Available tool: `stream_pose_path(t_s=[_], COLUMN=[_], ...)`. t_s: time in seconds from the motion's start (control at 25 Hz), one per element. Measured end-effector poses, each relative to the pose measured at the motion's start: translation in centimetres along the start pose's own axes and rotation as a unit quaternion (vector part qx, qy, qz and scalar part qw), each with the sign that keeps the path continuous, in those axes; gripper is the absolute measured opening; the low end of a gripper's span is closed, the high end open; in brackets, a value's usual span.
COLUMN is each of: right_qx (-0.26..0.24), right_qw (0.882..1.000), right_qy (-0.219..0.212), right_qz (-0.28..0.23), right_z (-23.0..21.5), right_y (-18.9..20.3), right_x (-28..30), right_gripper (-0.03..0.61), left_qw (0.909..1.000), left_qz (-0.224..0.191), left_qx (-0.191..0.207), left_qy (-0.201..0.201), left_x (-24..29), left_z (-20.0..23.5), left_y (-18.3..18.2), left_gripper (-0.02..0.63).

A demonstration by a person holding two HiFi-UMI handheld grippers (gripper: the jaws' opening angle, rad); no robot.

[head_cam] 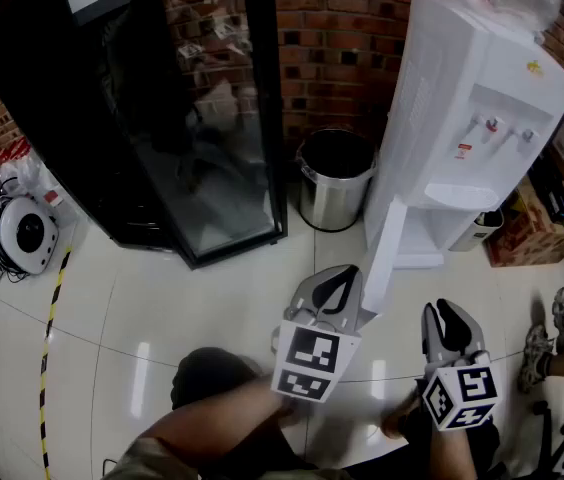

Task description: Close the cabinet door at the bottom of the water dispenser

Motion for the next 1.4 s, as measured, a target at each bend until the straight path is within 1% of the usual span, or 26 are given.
stream_pose_path(t_s=[0.12, 0.2, 0.28, 0.44, 0.64, 0.76, 0.88, 0.92, 1.0, 1.08, 1.16, 1.28, 1.4], right_qx=[-0.016, -0.035, -0.053, -0.083, -0.140, -0.176, -0.204, -0.215, -0.218, -0.207, -0.201, -0.200, -0.190], right_qw=[1.000, 0.999, 0.998, 0.993, 0.985, 0.976, 0.967, 0.965, 0.964, 0.964, 0.964, 0.963, 0.964], right_qy=[-0.016, -0.019, -0.024, -0.051, -0.062, -0.068, -0.075, -0.073, -0.072, -0.084, -0.097, -0.104, -0.102], right_qz=[0.012, 0.021, 0.034, 0.062, 0.077, 0.107, 0.133, 0.134, 0.137, 0.142, 0.145, 0.149, 0.158], right_z=[1.6, 2.5, 3.4, 5.8, 7.9, 8.4, 8.6, 8.5, 8.3, 8.0, 7.4, 6.1, 4.1], right_y=[-0.3, -0.2, 0.2, 1.2, 1.9, 3.6, 5.0, 5.1, 5.2, 5.3, 5.3, 5.6, 6.3], right_x=[1.5, 2.6, 3.8, 5.9, 8.0, 10.1, 11.5, 11.7, 11.6, 11.3, 11.0, 10.2, 9.0], right_gripper=[0.109, 0.125, 0.146, 0.173, 0.170, 0.173, 0.179, 0.160, 0.133, 0.130, 0.130, 0.127, 0.122], left_qw=[1.0000, 0.9998, 0.9996, 0.9997, 0.9996, 0.9994, 0.9994, 0.9995, 0.9996, 0.9996, 0.9993, 0.9990, 0.9990], left_qz=[0.004, 0.005, 0.002, 0.000, -0.001, -0.011, -0.015, -0.014, -0.009, 0.000, 0.004, -0.012, -0.023], left_qx=[-0.007, -0.019, -0.027, -0.024, -0.026, -0.033, -0.031, -0.030, -0.026, -0.028, -0.038, -0.042, -0.033], left_qy=[-0.003, -0.001, -0.003, -0.001, 0.005, 0.005, 0.001, 0.000, -0.003, -0.006, -0.002, 0.009, 0.019], left_x=[0.5, 0.8, 1.0, 1.1, 1.3, 1.5, 1.8, 1.9, 2.3, 3.1, 3.8, 4.8, 6.3], left_z=[0.7, 1.2, 1.6, 1.5, 1.2, 1.2, 1.0, 1.0, 1.0, 1.0, 0.7, -0.7, -2.6], left_y=[0.5, 0.5, 0.4, 0.2, -0.1, -0.6, -1.1, -1.1, -1.0, -0.7, -1.0, -2.5, -3.6], left_gripper=[0.002, 0.023, 0.026, 0.026, 0.025, 0.025, 0.025, 0.025, 0.022, 0.017, 0.012, 0.005, 0.002])
Point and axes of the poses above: the fingertips, and each gripper's own axes: x forward along the fingers, z to its left, y out of its underside, the point moved 2 cm from there along -x, backward along the fingers, and after that the axes turned 12 degrees about z, right-handed, at the moved point
